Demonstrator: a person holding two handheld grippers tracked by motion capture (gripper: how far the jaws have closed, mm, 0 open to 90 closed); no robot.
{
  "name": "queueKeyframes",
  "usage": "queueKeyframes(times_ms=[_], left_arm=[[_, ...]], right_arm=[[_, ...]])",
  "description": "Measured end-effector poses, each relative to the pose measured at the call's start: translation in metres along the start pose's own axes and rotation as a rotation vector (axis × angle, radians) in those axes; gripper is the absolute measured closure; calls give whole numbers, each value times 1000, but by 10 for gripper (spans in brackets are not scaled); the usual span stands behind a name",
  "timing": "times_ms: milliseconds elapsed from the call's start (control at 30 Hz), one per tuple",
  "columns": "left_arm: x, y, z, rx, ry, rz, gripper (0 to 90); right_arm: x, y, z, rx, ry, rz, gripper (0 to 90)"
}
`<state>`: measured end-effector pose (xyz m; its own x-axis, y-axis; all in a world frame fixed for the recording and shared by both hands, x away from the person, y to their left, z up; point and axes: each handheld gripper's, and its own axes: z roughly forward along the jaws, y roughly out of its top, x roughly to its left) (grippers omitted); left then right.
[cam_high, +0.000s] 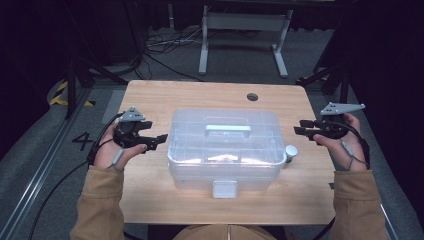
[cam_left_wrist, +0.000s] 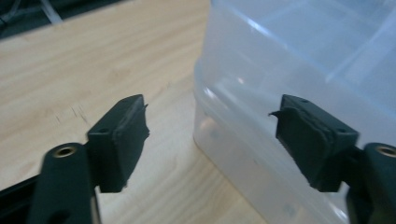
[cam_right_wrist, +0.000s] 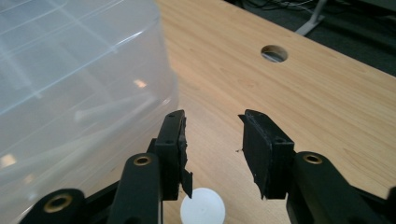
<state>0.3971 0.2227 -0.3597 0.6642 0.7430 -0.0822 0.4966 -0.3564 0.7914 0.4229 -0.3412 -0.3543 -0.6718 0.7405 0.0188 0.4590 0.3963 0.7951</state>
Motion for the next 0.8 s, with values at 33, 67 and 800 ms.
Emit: queueKeyframes(times_ms=[33,67,800], left_arm=[[1,0,-1,-15,-7,-2,295],[1,1,-2,-26,-16,3,377],[-9,11,-8,-98,-12,0,546]], right_arm=[[0,0,0,0,0,0,601],[-1,-1,1,4,6,-3,580],[-8,-13,4,10,64,79,657]])
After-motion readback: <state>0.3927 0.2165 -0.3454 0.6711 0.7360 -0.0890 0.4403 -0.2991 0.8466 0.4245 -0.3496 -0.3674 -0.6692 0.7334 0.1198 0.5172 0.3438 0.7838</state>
